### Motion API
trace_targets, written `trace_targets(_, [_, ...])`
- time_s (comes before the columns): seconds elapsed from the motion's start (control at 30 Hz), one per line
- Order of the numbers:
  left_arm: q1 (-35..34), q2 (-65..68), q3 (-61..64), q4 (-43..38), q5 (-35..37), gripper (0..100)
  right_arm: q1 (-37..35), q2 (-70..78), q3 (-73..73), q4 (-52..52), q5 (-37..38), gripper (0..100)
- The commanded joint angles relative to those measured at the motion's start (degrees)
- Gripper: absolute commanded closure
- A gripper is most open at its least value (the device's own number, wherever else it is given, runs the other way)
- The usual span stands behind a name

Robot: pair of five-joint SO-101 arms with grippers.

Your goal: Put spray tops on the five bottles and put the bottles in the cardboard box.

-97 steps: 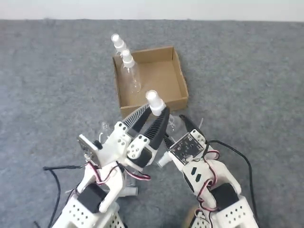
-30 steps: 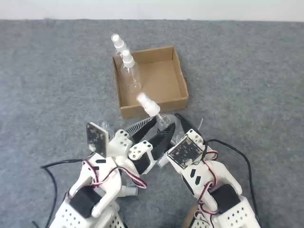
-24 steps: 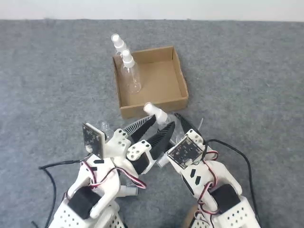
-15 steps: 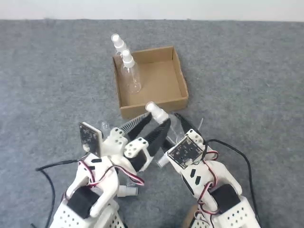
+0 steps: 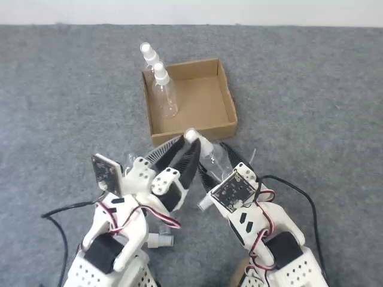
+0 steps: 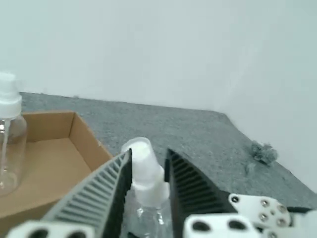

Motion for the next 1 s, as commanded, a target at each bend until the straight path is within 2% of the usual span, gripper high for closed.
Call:
trace_targets(0.0, [3.96,-0.79,0.92,-4.04,0.35,93,-0.57,-1.19,-3.6,0.13,0.09,98.3])
trace_targets(0.17, [6.59,-0.79,1.1,-3.69,-0.18,94,-0.57,-1.19,-1.93,-0.4,0.09,98.3])
trace_targets(0.27, [6.68,-0.79,0.92,-2.2,-3.52,94,-0.57,-1.19,-1.93,-0.31,0.09,98.3])
trace_targets(0.43, [6.68,-0.79,0.75,-2.46,-6.68,99,-0.57,-1.19,-1.93,-0.13,0.09,98.3])
trace_targets(0.7, [6.33,-0.79,-0.4,-2.29,-6.42,98,-0.57,-1.19,-2.37,0.13,0.09,98.3])
trace_targets(0.97, [4.04,-0.79,-1.45,0.79,-6.15,88,-0.48,-1.19,-2.46,-0.13,0.09,98.3])
